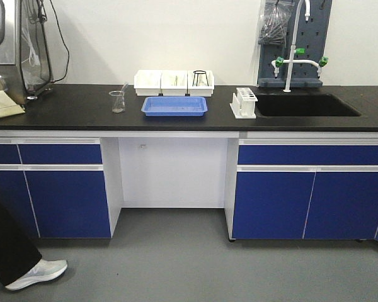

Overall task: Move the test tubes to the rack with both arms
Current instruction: 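Drive the base forward up to the lab bench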

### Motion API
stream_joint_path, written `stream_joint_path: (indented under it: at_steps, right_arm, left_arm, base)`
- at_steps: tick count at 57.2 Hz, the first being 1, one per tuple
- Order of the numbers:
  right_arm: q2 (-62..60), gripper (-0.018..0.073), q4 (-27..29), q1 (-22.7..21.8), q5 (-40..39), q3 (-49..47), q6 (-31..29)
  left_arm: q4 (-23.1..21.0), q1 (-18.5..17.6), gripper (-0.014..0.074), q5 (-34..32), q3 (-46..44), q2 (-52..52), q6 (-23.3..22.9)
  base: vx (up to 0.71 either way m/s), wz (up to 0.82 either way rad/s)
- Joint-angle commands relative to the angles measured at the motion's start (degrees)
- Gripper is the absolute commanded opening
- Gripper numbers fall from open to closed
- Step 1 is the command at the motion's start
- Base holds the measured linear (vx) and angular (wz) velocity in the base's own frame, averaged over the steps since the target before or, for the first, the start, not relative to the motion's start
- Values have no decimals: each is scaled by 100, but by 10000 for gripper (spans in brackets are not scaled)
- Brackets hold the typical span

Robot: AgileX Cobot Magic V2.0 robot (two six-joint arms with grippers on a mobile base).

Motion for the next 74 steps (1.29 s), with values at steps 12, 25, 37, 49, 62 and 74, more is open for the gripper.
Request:
stream_joint_path:
  at_steps: [12,25,37,49,62,74]
  right_arm:
    - [-14,-8,-9,-32,-468,72,-10]
    - [-14,-8,-9,-32,-468,72,-10]
    - [-14,-8,-9,-32,-468,72,-10]
    - [-14,-8,-9,-32,-468,72,-10]
    - [-14,-8,-9,-32,-468,72,-10]
    - [-14,-8,-9,-32,-468,72,-10]
  left_arm:
    - [-31,7,-4,-475,-175,-62,-25]
    - [-31,7,-4,-475,-175,-62,-25]
    - [-31,7,-4,-475,-175,-62,-25]
    - [-31,7,-4,-475,-175,-62,-25]
    - [-31,7,-4,-475,-175,-62,-25]
    - [-31,7,-4,-475,-175,-62,-25]
  base:
    - [8,1]
    - [14,3]
    - [19,5]
    - [21,1]
    - [20,4]
    - [20,-1]
